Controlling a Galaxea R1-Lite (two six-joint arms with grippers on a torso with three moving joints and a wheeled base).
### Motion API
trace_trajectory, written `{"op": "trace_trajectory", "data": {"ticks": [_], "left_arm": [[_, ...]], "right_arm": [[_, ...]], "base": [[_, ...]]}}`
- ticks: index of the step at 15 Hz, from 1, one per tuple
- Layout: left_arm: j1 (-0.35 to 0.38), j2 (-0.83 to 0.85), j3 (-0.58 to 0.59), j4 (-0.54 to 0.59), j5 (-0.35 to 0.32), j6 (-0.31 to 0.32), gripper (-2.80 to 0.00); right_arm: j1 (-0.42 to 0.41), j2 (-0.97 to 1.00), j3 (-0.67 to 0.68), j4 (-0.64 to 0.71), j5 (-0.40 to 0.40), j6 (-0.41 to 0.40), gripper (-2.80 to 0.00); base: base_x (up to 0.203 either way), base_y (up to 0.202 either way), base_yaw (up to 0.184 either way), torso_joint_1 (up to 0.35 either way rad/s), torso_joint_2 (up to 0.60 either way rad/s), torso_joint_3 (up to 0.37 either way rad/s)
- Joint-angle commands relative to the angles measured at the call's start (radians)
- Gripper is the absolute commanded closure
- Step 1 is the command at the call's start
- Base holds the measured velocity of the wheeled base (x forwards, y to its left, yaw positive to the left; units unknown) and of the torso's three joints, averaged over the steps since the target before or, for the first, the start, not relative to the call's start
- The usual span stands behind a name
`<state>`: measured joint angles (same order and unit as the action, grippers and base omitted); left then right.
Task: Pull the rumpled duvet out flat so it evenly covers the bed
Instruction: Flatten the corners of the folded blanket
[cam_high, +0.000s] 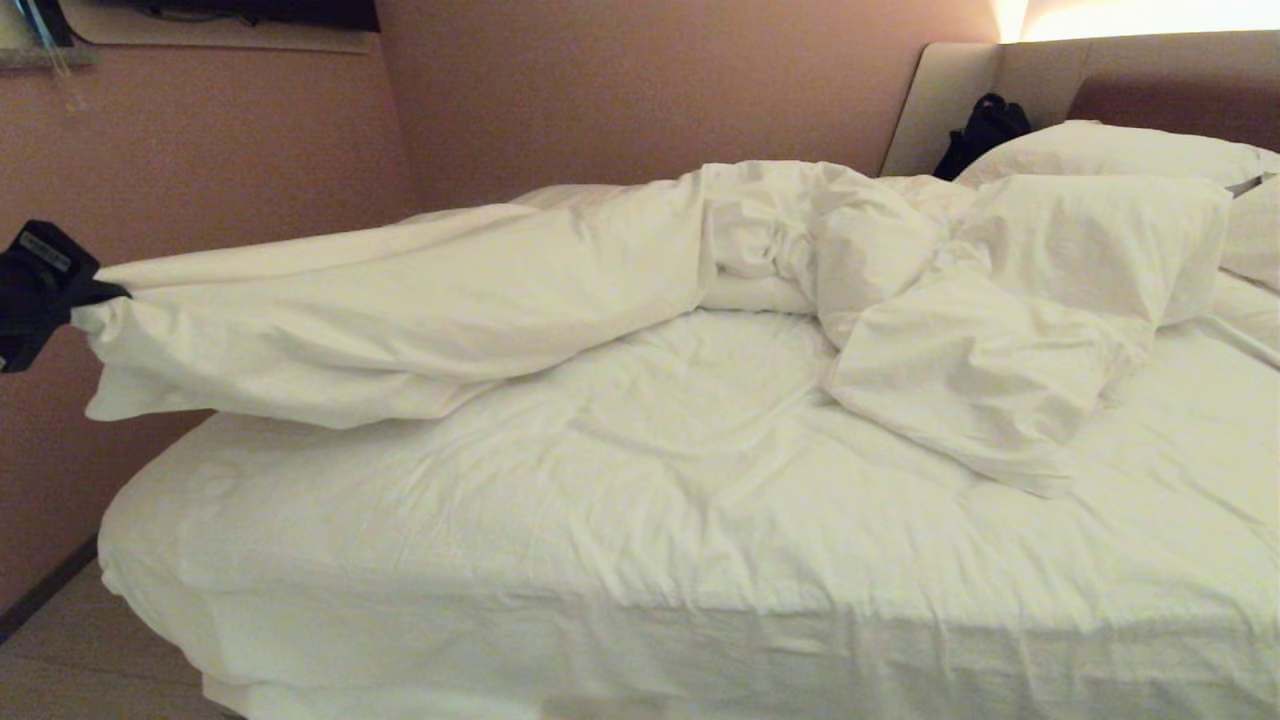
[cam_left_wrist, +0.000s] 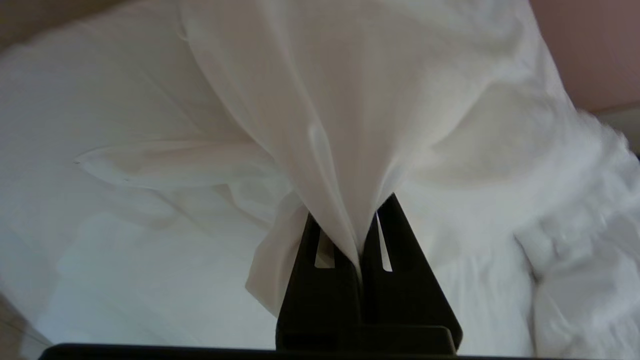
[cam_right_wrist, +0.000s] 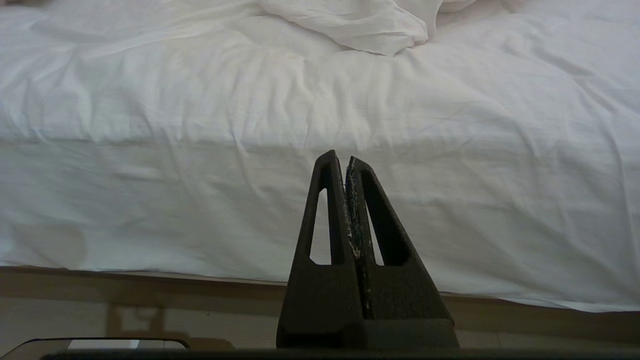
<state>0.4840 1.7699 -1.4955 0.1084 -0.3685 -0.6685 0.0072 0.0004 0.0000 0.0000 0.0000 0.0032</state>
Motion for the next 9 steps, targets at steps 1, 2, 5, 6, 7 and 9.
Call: {"op": "trace_trajectory", "data": {"ticks": [1, 2, 5, 6, 7, 9], "left_arm": [[0.034, 0.073, -0.042, 0.011, 0.000, -0.003, 0.00], [0.042, 0.088, -0.053, 0.021, 0.000, -0.002, 0.00], [0.048, 0.142, -0.071, 0.034, 0.006, 0.010, 0.00], [0.049, 0.169, -0.081, 0.036, 0.027, 0.013, 0.00], [0.050, 0.192, -0.092, 0.037, 0.056, 0.021, -2.80], [0.050, 0.212, -0.102, 0.034, 0.080, 0.032, -2.80]], "right_arm": [[0.000, 0.000, 0.000, 0.000, 0.000, 0.000, 0.00], [0.000, 0.000, 0.000, 0.000, 0.000, 0.000, 0.00], [0.000, 0.000, 0.000, 0.000, 0.000, 0.000, 0.00], [0.000, 0.000, 0.000, 0.000, 0.000, 0.000, 0.00], [0.000, 0.000, 0.000, 0.000, 0.000, 0.000, 0.00], [0.000, 0.000, 0.000, 0.000, 0.000, 0.000, 0.00]], "base": [[0.000, 0.000, 0.000, 0.000, 0.00, 0.000], [0.000, 0.000, 0.000, 0.000, 0.00, 0.000], [0.000, 0.000, 0.000, 0.000, 0.00, 0.000], [0.000, 0.000, 0.000, 0.000, 0.00, 0.000], [0.000, 0.000, 0.000, 0.000, 0.00, 0.000], [0.000, 0.000, 0.000, 0.000, 0.00, 0.000]]}}
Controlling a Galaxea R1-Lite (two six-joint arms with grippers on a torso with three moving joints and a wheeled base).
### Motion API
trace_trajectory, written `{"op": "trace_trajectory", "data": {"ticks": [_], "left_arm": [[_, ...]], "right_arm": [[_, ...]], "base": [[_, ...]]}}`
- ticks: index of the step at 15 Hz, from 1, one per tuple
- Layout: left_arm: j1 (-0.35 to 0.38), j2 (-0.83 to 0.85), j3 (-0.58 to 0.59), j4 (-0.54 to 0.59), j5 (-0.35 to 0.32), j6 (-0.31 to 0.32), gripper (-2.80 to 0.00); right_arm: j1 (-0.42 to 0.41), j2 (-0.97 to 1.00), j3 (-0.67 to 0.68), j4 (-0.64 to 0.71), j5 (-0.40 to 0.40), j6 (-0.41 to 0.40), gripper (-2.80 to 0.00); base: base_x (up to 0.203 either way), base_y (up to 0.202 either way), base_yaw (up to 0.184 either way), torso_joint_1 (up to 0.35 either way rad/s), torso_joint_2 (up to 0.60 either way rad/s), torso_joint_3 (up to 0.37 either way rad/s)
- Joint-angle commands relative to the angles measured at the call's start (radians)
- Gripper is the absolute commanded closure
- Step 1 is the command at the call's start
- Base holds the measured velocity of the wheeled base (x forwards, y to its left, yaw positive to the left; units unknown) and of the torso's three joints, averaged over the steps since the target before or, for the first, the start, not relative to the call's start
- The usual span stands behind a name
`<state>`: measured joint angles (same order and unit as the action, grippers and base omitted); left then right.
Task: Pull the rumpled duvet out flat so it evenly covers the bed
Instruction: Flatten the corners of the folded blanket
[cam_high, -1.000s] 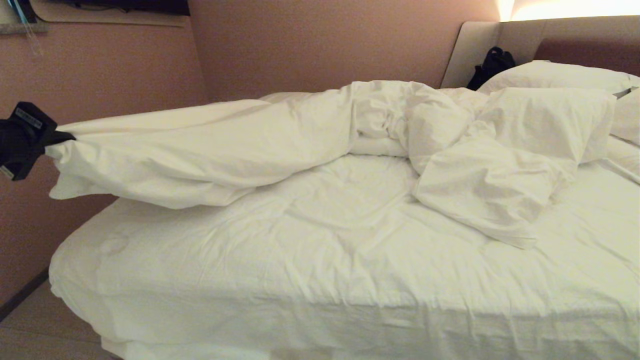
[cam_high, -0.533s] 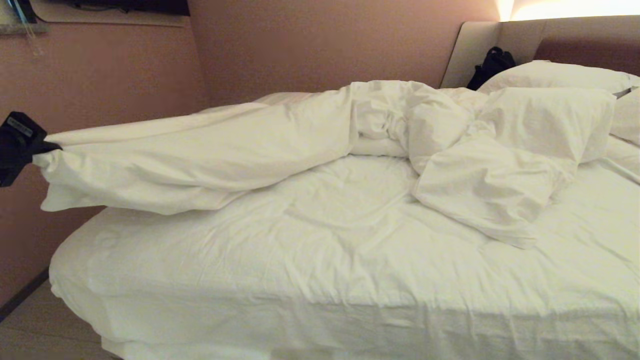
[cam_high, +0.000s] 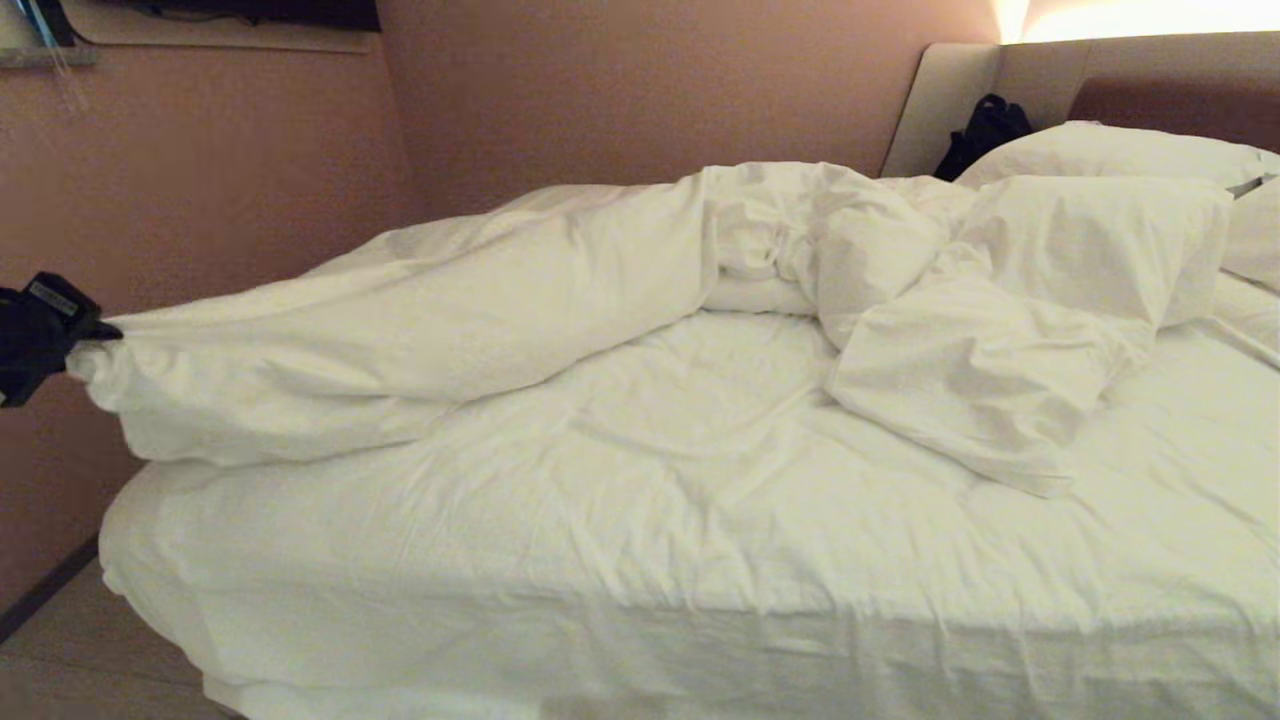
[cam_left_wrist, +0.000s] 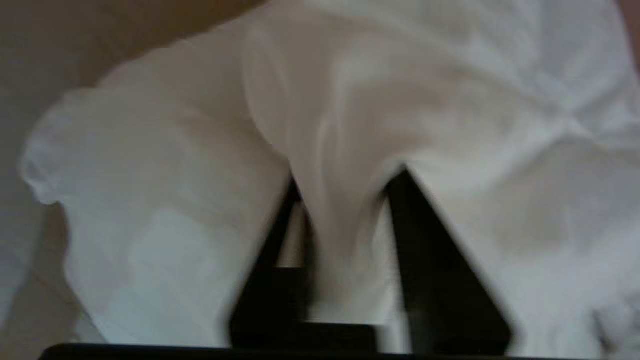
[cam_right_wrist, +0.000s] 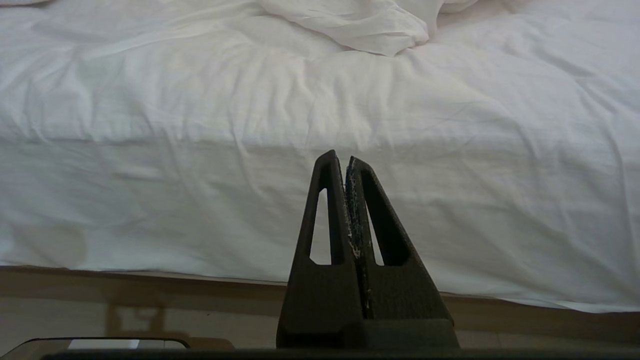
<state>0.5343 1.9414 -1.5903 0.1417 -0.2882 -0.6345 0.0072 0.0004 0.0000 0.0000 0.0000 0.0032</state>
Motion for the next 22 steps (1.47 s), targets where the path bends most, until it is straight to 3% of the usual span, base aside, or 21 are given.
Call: {"op": "trace_trajectory", "data": {"ticks": [1, 3, 4, 5, 10, 12, 16, 18, 20, 22], "left_arm": [[0.000, 0.049, -0.013, 0.000, 0.002, -0.002, -2.80], [0.000, 0.062, -0.024, -0.001, 0.042, -0.001, -2.80], [0.000, 0.075, -0.034, -0.003, 0.106, 0.002, -2.80], [0.000, 0.078, -0.043, -0.004, 0.126, 0.002, -2.80], [0.005, -0.040, -0.026, 0.005, 0.105, -0.004, -2.80], [0.006, -0.117, 0.011, 0.015, 0.000, -0.006, -2.80], [0.002, -0.174, 0.034, 0.100, -0.421, -0.065, -2.80], [-0.012, -0.176, 0.037, 0.146, -0.583, -0.088, -2.80], [-0.044, -0.167, 0.041, 0.179, -0.643, -0.089, -2.80], [-0.076, -0.160, 0.065, 0.180, -0.652, -0.081, -2.80]], "right_arm": [[0.000, 0.000, 0.000, 0.000, 0.000, 0.000, 0.00], [0.000, 0.000, 0.000, 0.000, 0.000, 0.000, 0.00], [0.000, 0.000, 0.000, 0.000, 0.000, 0.000, 0.00], [0.000, 0.000, 0.000, 0.000, 0.000, 0.000, 0.00], [0.000, 0.000, 0.000, 0.000, 0.000, 0.000, 0.00], [0.000, 0.000, 0.000, 0.000, 0.000, 0.000, 0.00], [0.000, 0.000, 0.000, 0.000, 0.000, 0.000, 0.00], [0.000, 0.000, 0.000, 0.000, 0.000, 0.000, 0.00], [0.000, 0.000, 0.000, 0.000, 0.000, 0.000, 0.00], [0.000, 0.000, 0.000, 0.000, 0.000, 0.000, 0.00]], "base": [[0.000, 0.000, 0.000, 0.000, 0.00, 0.000], [0.000, 0.000, 0.000, 0.000, 0.00, 0.000], [0.000, 0.000, 0.000, 0.000, 0.00, 0.000], [0.000, 0.000, 0.000, 0.000, 0.00, 0.000], [0.000, 0.000, 0.000, 0.000, 0.00, 0.000], [0.000, 0.000, 0.000, 0.000, 0.00, 0.000], [0.000, 0.000, 0.000, 0.000, 0.00, 0.000], [0.000, 0.000, 0.000, 0.000, 0.00, 0.000], [0.000, 0.000, 0.000, 0.000, 0.00, 0.000], [0.000, 0.000, 0.000, 0.000, 0.00, 0.000]]}}
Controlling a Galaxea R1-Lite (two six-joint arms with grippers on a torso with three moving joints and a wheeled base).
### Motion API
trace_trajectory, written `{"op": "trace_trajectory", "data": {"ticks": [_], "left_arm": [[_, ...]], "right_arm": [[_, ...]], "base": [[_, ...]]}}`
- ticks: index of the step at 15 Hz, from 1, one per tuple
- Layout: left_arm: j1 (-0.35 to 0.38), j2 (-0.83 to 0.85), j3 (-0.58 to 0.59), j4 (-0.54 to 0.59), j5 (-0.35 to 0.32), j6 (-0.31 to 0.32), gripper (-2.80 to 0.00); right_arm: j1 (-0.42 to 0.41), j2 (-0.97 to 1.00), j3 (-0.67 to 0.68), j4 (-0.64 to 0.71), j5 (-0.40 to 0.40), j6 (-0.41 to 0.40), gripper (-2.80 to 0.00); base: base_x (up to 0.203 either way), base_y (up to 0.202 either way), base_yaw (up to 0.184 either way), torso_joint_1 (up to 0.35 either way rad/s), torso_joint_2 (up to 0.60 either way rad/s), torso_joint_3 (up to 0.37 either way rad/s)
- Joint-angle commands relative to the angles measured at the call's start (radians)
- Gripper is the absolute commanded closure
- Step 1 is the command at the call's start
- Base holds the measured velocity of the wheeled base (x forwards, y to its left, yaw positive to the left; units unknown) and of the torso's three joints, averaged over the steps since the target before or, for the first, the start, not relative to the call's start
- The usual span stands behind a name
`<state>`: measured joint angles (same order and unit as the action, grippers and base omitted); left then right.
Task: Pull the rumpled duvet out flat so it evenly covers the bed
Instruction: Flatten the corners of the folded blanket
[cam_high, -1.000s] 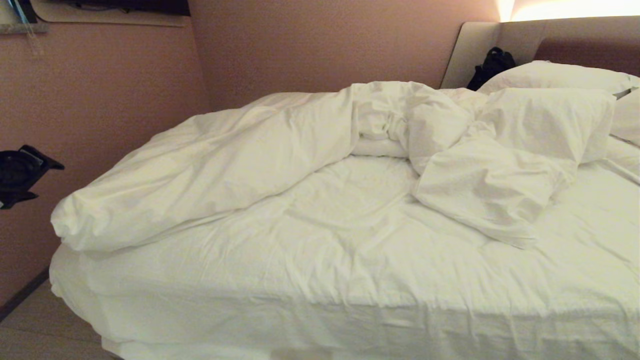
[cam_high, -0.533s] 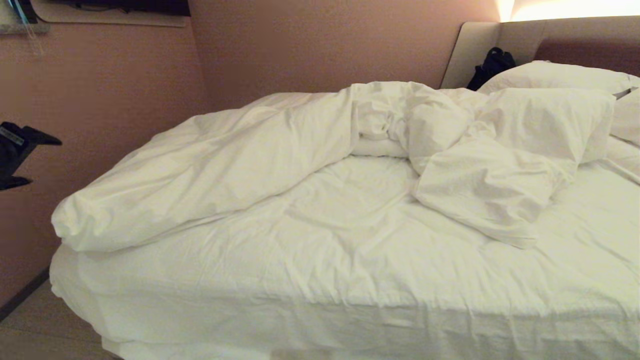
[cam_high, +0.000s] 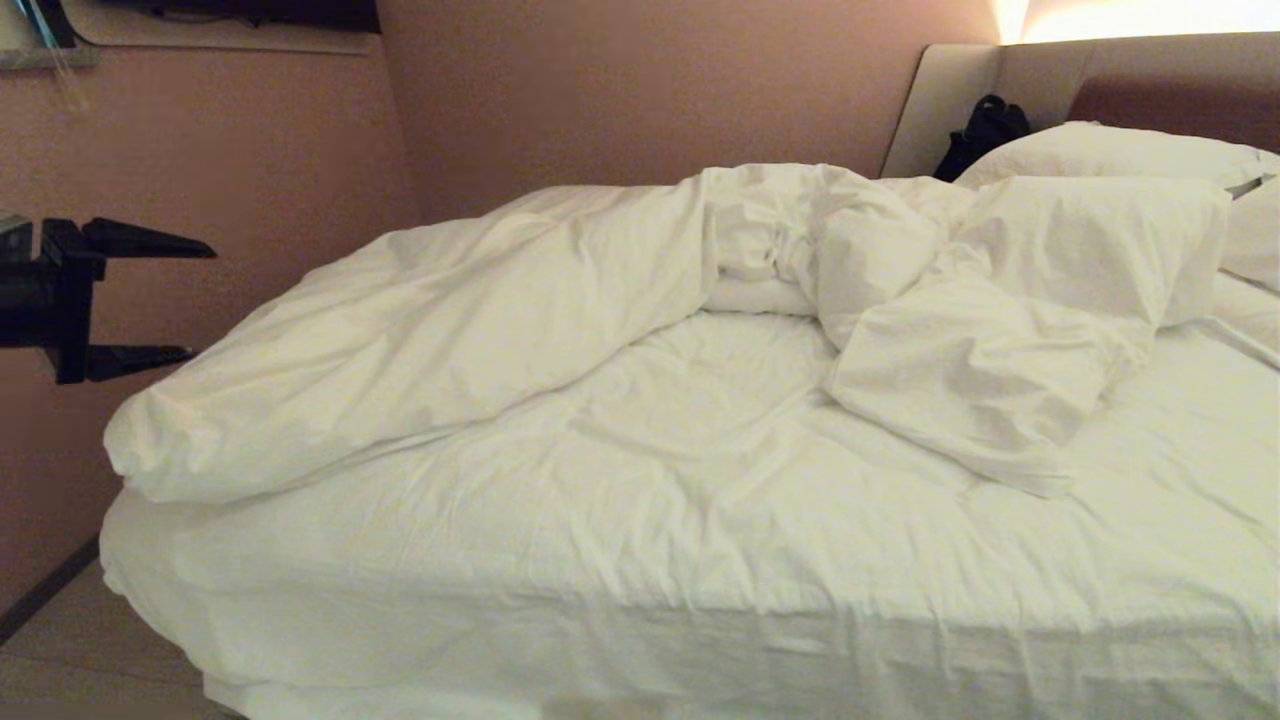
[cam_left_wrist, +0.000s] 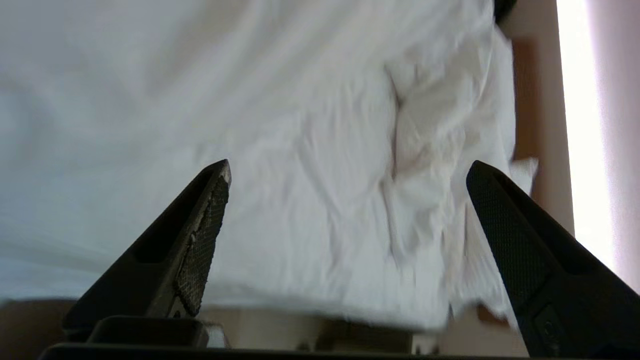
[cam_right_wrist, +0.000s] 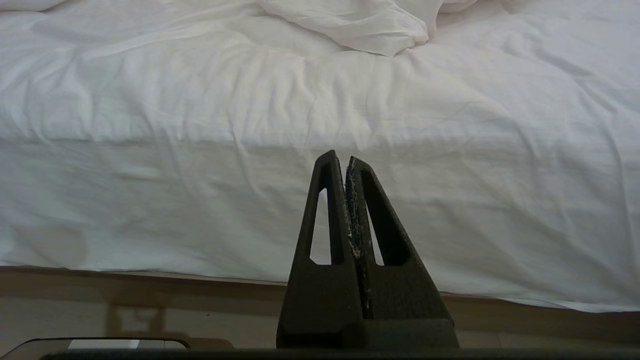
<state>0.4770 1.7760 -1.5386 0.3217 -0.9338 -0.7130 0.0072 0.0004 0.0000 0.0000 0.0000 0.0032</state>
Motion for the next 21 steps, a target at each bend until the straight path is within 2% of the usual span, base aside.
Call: {"op": "trace_trajectory", "data": {"ticks": [1, 2, 4, 6, 10, 13, 15, 18, 19, 20, 21], "left_arm": [[-0.047, 0.006, 0.032, -0.003, -0.006, 0.004, -0.56], [-0.070, 0.011, 0.046, -0.004, -0.001, 0.019, 0.00], [-0.127, 0.029, 0.076, -0.007, 0.027, 0.064, 0.00], [-0.183, 0.040, 0.093, -0.008, 0.096, 0.077, 0.00], [-0.351, 0.035, 0.147, -0.037, 0.298, 0.057, 0.00], [-0.445, 0.044, 0.221, -0.191, 0.442, -0.021, 0.00], [-0.484, 0.050, 0.254, -0.238, 0.516, -0.031, 0.00], [-0.538, 0.092, 0.279, -0.279, 0.717, -0.016, 0.00], [-0.542, 0.106, 0.290, -0.303, 0.808, 0.015, 0.00], [-0.544, 0.113, 0.318, -0.339, 0.895, 0.092, 0.00], [-0.545, 0.111, 0.348, -0.368, 0.951, 0.167, 0.00]], "right_arm": [[0.000, 0.000, 0.000, 0.000, 0.000, 0.000, 0.00], [0.000, 0.000, 0.000, 0.000, 0.000, 0.000, 0.00], [0.000, 0.000, 0.000, 0.000, 0.000, 0.000, 0.00], [0.000, 0.000, 0.000, 0.000, 0.000, 0.000, 0.00], [0.000, 0.000, 0.000, 0.000, 0.000, 0.000, 0.00], [0.000, 0.000, 0.000, 0.000, 0.000, 0.000, 0.00], [0.000, 0.000, 0.000, 0.000, 0.000, 0.000, 0.00], [0.000, 0.000, 0.000, 0.000, 0.000, 0.000, 0.00], [0.000, 0.000, 0.000, 0.000, 0.000, 0.000, 0.00], [0.000, 0.000, 0.000, 0.000, 0.000, 0.000, 0.00], [0.000, 0.000, 0.000, 0.000, 0.000, 0.000, 0.00]], "base": [[0.000, 0.000, 0.000, 0.000, 0.00, 0.000], [0.000, 0.000, 0.000, 0.000, 0.00, 0.000], [0.000, 0.000, 0.000, 0.000, 0.00, 0.000], [0.000, 0.000, 0.000, 0.000, 0.00, 0.000], [0.000, 0.000, 0.000, 0.000, 0.00, 0.000], [0.000, 0.000, 0.000, 0.000, 0.00, 0.000], [0.000, 0.000, 0.000, 0.000, 0.00, 0.000], [0.000, 0.000, 0.000, 0.000, 0.00, 0.000], [0.000, 0.000, 0.000, 0.000, 0.00, 0.000], [0.000, 0.000, 0.000, 0.000, 0.00, 0.000], [0.000, 0.000, 0.000, 0.000, 0.00, 0.000]]}}
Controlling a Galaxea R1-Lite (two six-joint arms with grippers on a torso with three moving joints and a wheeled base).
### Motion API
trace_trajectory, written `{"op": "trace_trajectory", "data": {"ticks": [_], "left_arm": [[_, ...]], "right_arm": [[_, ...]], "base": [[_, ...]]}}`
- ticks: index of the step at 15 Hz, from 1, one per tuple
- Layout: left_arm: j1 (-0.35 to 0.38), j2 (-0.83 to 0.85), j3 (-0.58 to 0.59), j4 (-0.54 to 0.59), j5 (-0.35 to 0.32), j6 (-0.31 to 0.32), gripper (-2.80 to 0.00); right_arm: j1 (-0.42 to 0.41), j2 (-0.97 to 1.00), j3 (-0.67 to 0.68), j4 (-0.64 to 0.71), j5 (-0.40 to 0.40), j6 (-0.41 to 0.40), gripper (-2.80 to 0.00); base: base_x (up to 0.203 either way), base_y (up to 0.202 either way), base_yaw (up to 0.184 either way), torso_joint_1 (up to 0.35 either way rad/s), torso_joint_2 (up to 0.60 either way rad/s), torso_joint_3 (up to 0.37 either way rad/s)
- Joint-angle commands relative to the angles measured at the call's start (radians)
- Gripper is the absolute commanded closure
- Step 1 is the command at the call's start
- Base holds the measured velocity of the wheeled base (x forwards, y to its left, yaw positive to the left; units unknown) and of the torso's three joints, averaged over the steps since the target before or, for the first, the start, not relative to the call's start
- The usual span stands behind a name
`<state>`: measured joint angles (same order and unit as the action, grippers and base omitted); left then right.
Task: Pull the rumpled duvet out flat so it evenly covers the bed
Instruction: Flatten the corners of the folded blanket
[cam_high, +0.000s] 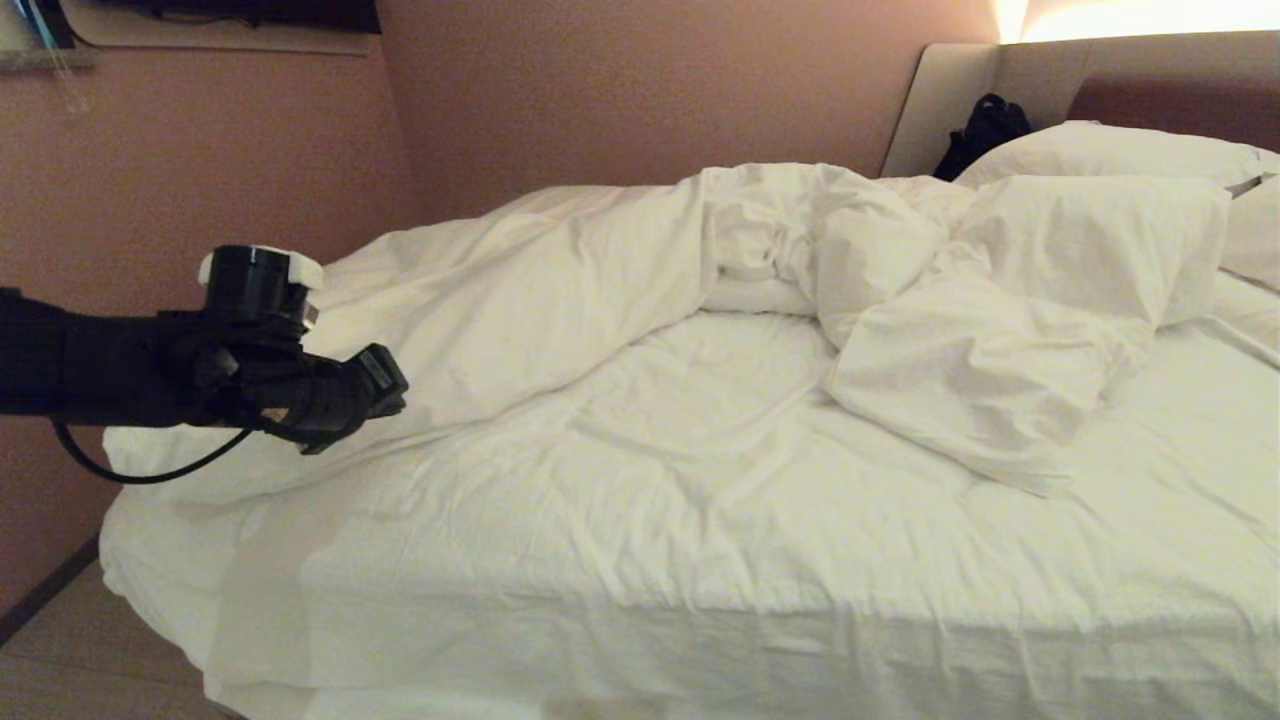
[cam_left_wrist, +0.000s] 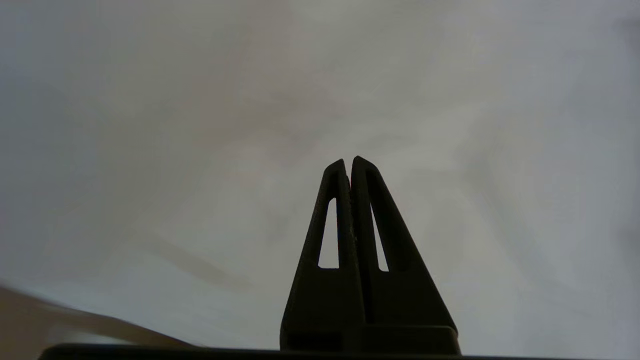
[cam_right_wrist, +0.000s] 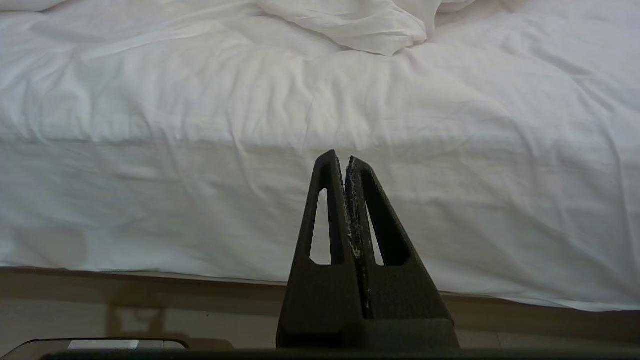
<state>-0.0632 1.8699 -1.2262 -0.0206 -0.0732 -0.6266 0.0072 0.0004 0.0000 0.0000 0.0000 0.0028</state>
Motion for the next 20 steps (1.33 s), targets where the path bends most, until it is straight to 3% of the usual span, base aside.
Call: {"op": "trace_trajectory", "data": {"ticks": [1, 4, 6, 9, 10, 14, 17, 20], "left_arm": [[-0.005, 0.008, 0.061, -0.042, 0.136, 0.158, 0.00], [0.024, -0.018, 0.133, -0.060, 0.280, 0.373, 0.00], [0.087, -0.038, 0.200, -0.130, 0.298, 0.496, 0.00], [0.217, -0.046, 0.311, -0.284, 0.296, 0.743, 0.00], [0.253, -0.041, 0.332, -0.334, 0.294, 0.791, 0.00], [0.365, -0.021, 0.391, -0.407, 0.233, 0.960, 0.00], [0.407, -0.011, 0.418, -0.407, 0.216, 1.041, 0.00], [0.437, -0.012, 0.424, -0.408, 0.202, 1.074, 0.00]], "right_arm": [[0.000, 0.000, 0.000, 0.000, 0.000, 0.000, 0.00], [0.000, 0.000, 0.000, 0.000, 0.000, 0.000, 0.00], [0.000, 0.000, 0.000, 0.000, 0.000, 0.000, 0.00], [0.000, 0.000, 0.000, 0.000, 0.000, 0.000, 0.00], [0.000, 0.000, 0.000, 0.000, 0.000, 0.000, 0.00], [0.000, 0.000, 0.000, 0.000, 0.000, 0.000, 0.00], [0.000, 0.000, 0.000, 0.000, 0.000, 0.000, 0.00], [0.000, 0.000, 0.000, 0.000, 0.000, 0.000, 0.00]], "base": [[0.000, 0.000, 0.000, 0.000, 0.00, 0.000], [0.000, 0.000, 0.000, 0.000, 0.00, 0.000], [0.000, 0.000, 0.000, 0.000, 0.00, 0.000], [0.000, 0.000, 0.000, 0.000, 0.00, 0.000], [0.000, 0.000, 0.000, 0.000, 0.00, 0.000], [0.000, 0.000, 0.000, 0.000, 0.00, 0.000], [0.000, 0.000, 0.000, 0.000, 0.00, 0.000], [0.000, 0.000, 0.000, 0.000, 0.00, 0.000]]}}
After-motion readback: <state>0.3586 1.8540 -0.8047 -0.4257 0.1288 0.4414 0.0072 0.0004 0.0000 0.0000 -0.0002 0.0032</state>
